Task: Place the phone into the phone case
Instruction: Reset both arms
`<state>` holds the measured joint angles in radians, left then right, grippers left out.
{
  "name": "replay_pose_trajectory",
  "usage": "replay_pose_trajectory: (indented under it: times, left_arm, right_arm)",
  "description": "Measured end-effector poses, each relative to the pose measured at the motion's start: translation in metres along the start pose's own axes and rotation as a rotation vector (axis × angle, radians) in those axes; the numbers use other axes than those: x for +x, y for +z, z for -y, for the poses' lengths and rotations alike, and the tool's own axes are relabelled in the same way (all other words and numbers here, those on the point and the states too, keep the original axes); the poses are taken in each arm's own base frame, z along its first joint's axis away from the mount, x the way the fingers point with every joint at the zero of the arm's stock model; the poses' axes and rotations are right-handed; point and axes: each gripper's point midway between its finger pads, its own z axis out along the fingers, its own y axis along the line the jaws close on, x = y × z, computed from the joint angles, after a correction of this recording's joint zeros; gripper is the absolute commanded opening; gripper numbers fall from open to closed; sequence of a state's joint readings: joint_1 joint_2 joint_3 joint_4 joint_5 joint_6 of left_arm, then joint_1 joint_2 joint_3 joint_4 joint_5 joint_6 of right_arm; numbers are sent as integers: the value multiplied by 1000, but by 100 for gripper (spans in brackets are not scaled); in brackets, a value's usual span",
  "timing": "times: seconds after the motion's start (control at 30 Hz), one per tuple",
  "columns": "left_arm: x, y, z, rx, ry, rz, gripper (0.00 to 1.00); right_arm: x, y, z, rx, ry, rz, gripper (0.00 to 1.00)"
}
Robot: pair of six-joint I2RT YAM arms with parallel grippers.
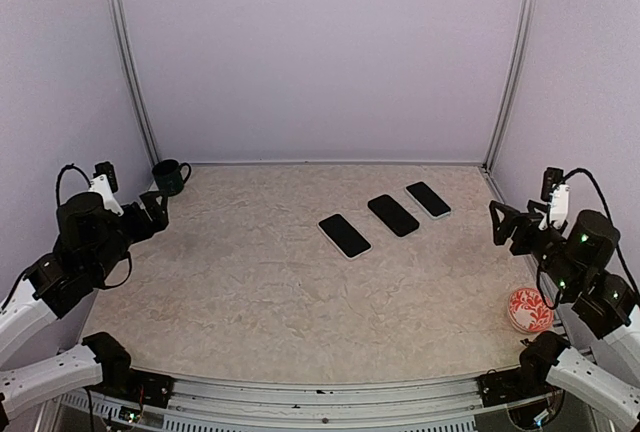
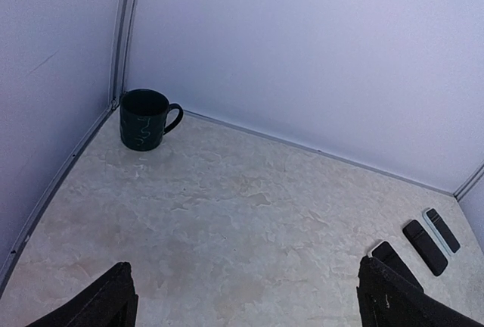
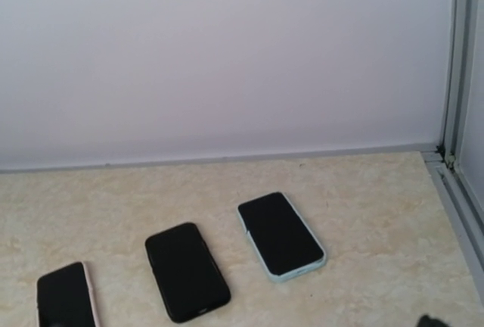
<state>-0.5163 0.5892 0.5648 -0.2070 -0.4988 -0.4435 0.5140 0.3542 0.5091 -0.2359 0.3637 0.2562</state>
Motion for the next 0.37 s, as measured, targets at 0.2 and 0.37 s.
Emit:
replay_pose_trajectory:
  times: [0.2, 0.37]
  left_arm:
    - [1, 0, 0, -2, 1, -3, 99]
    - [1, 0, 0, -1, 1, -3, 99]
  right_arm:
    - [-7, -6, 4, 14, 19, 32, 99]
    - [-8, -7, 6, 20, 26, 38, 99]
